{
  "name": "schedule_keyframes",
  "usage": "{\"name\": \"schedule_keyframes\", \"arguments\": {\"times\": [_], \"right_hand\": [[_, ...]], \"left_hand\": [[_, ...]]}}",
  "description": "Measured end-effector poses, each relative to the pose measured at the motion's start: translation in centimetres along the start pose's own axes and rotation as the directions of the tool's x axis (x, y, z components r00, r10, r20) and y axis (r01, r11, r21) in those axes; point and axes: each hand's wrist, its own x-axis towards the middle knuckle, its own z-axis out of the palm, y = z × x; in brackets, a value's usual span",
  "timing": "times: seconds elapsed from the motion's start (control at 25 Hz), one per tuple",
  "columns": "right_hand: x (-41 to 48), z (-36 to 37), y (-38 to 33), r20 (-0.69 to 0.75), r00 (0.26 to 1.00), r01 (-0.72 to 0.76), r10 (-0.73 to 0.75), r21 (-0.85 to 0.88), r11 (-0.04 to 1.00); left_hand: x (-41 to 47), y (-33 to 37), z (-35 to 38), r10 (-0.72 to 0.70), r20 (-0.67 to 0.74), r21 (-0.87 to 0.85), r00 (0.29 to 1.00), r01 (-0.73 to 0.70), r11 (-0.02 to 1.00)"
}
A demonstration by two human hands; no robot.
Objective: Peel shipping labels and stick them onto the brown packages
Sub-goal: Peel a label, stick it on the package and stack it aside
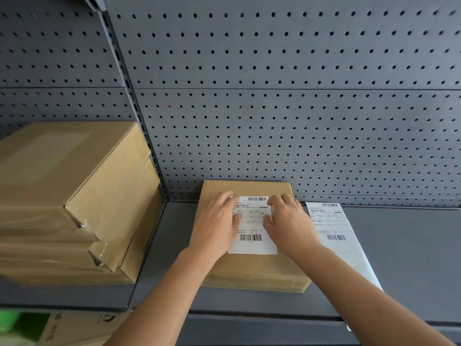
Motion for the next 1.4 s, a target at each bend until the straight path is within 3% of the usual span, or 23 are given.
{"name": "schedule_keyframes", "arguments": {"times": [0.12, 0.28, 0.4, 0.92, 1.24, 1.4], "right_hand": [[0.3, 0.8, -0.3, -0.047, 0.986, 0.156, -0.158, -0.057, 0.986], [0.6, 1.9, -0.9, 0.151, 0.963, 0.234, -0.223, -0.064, 0.97], [0.5, 2.9, -0.4, 0.209, 0.958, 0.223, -0.195, -0.123, 0.967], [-0.2, 1.2, 1.4, 0.222, 0.975, 0.037, -0.019, -0.078, 0.996], [-4.1, 0.2, -1.2, 0.2, 0.954, 0.23, -0.225, -0.002, 0.973], [-5.1, 0.8, -1.4, 0.26, 0.945, 0.221, -0.2, -0.053, 0.974]], "left_hand": [[0.5, 0.1, 0.2, 0.139, 0.093, 0.011, 0.986, -0.14, 0.99], [0.9, 0.2, 0.7, 0.168, 0.226, 0.058, 0.96, -0.185, 0.981], [0.9, -0.4, 1.2, 0.13, 0.253, 0.094, 0.959, -0.158, 0.983], [0.5, -2.3, 0.1, 0.012, 0.28, 0.089, 0.96, -0.038, 0.995], [-3.4, 0.3, -0.3, 0.194, 0.262, 0.066, 0.945, -0.218, 0.974], [-4.2, 0.2, 0.2, 0.194, 0.269, 0.113, 0.943, -0.231, 0.966]]}}
